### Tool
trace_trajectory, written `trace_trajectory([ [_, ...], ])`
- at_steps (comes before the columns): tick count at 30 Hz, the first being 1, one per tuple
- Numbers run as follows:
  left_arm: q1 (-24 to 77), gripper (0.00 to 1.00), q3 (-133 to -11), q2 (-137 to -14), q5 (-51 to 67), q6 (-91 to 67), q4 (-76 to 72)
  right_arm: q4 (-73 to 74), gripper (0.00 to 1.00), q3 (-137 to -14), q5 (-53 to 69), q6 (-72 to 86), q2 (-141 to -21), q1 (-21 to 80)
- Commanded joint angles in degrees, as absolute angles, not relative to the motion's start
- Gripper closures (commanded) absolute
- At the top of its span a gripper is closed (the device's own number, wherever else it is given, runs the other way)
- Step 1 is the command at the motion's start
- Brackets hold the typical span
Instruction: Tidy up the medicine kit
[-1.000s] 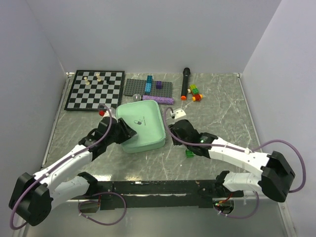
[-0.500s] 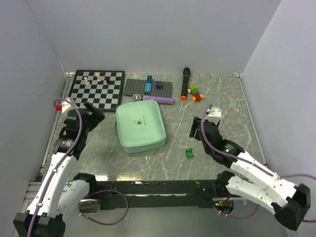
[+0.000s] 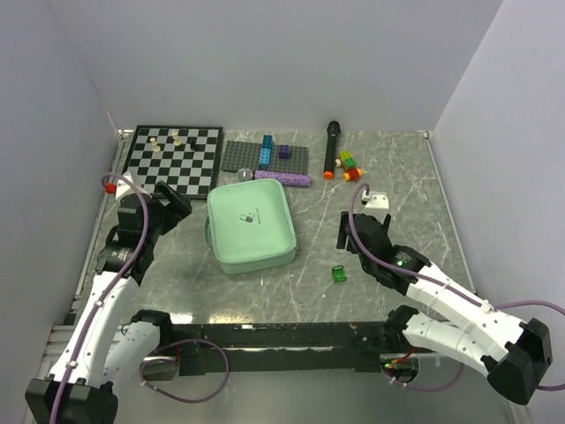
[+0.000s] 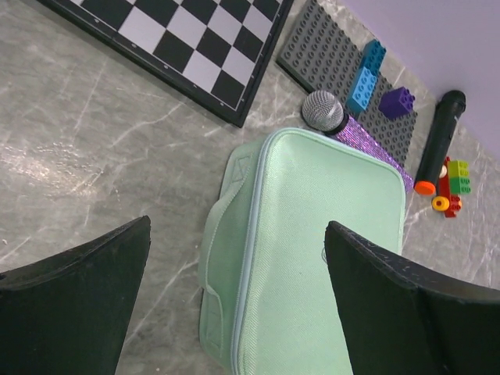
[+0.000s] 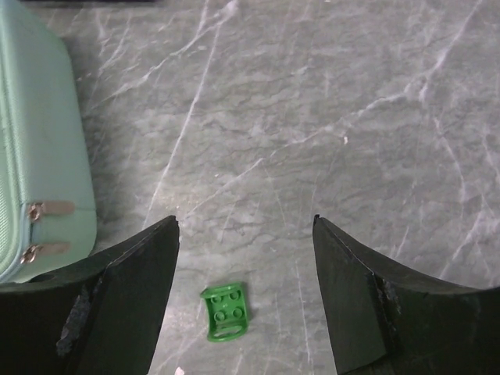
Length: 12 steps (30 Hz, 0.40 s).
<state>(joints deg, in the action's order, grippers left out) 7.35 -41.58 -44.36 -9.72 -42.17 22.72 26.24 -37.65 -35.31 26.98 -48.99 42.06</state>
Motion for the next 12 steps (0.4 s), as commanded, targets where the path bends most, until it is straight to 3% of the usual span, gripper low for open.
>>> trace_trajectory([
  [1,7.2,0.04,-42.3,-44.1,-6.1,-41.4,20.0,22.0,0.25,-42.2,-31.3,23.1,-48.7,41.9],
  [12,7.2,0.04,-40.3,-41.8,-6.3,-42.5,19.3,19.1,0.25,-46.9,-24.7,20.1,-52.1,42.0],
])
